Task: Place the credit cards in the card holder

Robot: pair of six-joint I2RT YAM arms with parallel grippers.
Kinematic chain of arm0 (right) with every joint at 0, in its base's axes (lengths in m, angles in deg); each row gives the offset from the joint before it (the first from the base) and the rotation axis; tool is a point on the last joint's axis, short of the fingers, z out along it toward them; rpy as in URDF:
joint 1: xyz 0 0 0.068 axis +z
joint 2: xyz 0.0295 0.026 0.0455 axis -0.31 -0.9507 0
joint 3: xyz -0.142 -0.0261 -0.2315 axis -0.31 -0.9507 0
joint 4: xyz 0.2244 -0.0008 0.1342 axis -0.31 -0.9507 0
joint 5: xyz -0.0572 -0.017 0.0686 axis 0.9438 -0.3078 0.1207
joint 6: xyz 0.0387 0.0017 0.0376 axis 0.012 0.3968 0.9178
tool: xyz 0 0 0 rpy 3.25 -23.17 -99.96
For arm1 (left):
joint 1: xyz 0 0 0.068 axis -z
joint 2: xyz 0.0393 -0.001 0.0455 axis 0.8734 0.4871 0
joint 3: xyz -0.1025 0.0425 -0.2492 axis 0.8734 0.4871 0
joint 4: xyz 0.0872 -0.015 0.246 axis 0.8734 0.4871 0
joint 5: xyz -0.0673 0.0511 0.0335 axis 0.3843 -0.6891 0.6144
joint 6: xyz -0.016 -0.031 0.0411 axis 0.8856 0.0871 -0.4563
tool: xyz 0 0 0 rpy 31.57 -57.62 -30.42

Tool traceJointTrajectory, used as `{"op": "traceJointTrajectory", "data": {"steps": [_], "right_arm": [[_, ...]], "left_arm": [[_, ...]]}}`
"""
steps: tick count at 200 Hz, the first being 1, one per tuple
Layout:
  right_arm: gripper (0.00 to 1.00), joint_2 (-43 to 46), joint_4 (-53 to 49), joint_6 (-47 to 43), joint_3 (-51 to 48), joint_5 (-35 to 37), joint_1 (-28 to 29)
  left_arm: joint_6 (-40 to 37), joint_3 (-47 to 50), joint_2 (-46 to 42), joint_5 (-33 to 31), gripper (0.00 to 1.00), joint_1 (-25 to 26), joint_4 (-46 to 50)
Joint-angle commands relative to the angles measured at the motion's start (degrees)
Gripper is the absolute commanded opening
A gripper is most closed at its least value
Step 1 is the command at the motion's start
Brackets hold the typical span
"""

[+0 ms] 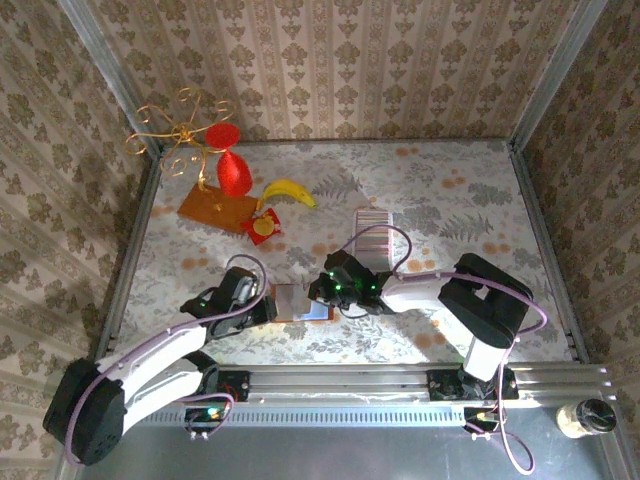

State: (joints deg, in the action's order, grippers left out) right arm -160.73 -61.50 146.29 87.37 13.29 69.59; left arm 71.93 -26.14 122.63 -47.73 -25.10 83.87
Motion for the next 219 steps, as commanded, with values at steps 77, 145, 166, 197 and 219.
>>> {"op": "traceJointTrajectory", "data": {"steps": [77,145,166,197,219], "right_arm": [[0.00,2.48,1.45,-0.51,-2.74,2.00,-0.15],[0.00,0.96,7.00,0.90,-2.84,0.43,0.02],[0.00,0.37,7.01,0.89,-2.73,0.23,-0.01],[0.00,0.11,6.79,1.06,-3.09,0.75,-0.01],[0.00,0.49,6.82,1.22,-3.74,1.45,-0.01]], "left_arm": [[-1.12,-7.42,9.05,6.51,0.35,1.41,-2.78],[-3.55,-7.15,14.98,1.08,0.21,2.05,-0.24],[-3.38,-6.20,15.31,0.91,0.19,2.05,-0.76],[-3.53,-5.80,16.14,0.80,0.15,2.22,-1.01],[-3.63,-5.73,16.41,0.79,0.13,2.35,-1.07]]}}
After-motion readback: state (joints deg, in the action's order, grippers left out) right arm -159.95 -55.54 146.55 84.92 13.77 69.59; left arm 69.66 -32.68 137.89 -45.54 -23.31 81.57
